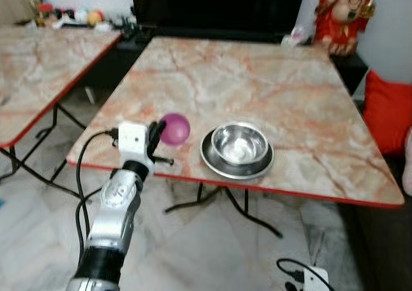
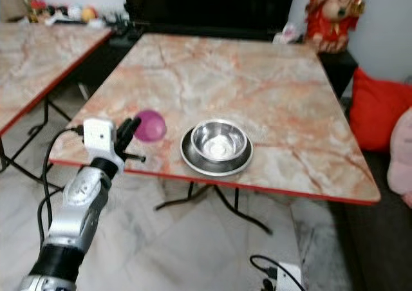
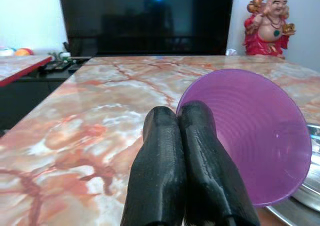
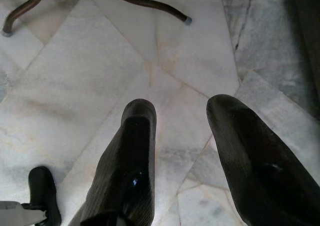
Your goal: Setting the table
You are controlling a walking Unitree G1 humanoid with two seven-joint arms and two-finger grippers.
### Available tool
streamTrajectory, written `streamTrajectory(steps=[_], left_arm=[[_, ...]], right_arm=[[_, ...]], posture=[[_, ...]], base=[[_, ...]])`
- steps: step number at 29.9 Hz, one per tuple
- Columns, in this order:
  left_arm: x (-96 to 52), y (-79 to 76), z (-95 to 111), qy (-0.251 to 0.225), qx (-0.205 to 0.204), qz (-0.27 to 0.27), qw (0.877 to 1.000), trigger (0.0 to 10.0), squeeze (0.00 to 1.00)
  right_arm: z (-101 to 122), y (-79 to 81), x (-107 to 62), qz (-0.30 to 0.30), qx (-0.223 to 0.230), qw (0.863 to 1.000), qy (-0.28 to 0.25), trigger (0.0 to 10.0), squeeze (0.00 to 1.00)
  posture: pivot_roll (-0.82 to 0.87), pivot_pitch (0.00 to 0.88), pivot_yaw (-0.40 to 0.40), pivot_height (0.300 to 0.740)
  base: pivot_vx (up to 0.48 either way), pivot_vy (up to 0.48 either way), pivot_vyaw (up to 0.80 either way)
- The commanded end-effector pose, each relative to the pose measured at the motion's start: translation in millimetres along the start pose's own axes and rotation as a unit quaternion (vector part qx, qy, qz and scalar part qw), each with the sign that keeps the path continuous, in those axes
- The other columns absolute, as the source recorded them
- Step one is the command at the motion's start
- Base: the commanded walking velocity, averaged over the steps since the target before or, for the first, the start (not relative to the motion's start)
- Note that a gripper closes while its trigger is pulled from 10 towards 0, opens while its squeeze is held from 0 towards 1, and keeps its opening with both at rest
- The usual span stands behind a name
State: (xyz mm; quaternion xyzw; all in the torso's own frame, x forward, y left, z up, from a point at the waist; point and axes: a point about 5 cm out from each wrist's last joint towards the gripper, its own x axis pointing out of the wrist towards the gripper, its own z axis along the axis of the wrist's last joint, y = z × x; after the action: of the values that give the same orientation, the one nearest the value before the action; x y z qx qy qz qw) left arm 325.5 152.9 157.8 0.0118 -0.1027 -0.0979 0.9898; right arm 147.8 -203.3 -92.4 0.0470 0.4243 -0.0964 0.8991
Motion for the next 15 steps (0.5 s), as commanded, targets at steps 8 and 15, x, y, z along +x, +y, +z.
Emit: streamTrajectory(steps=[8, 15], left_arm=[[1.7, 6.7, 5.2, -0.003, -0.004, 0.002, 1.0, 10.0, 0.0], [2.2, 5.9, 6.1, -0.002, -0.006, 0.001, 1.0, 10.0, 0.0]], right_arm=[[-1.9, 3.4, -0.2, 0.006, 0.001, 1.0, 0.004, 10.0, 0.0], [-0.6, 3.5, 0.3, 0.007, 0.006, 1.0, 0.004, 10.0, 0.0]], posture=[[0.12, 0.0, -0.04, 0.74], [0.12, 0.0, -0.043, 0.74]], base=[[0.0, 0.0, 0.0], [0.0, 0.0, 0.0]])
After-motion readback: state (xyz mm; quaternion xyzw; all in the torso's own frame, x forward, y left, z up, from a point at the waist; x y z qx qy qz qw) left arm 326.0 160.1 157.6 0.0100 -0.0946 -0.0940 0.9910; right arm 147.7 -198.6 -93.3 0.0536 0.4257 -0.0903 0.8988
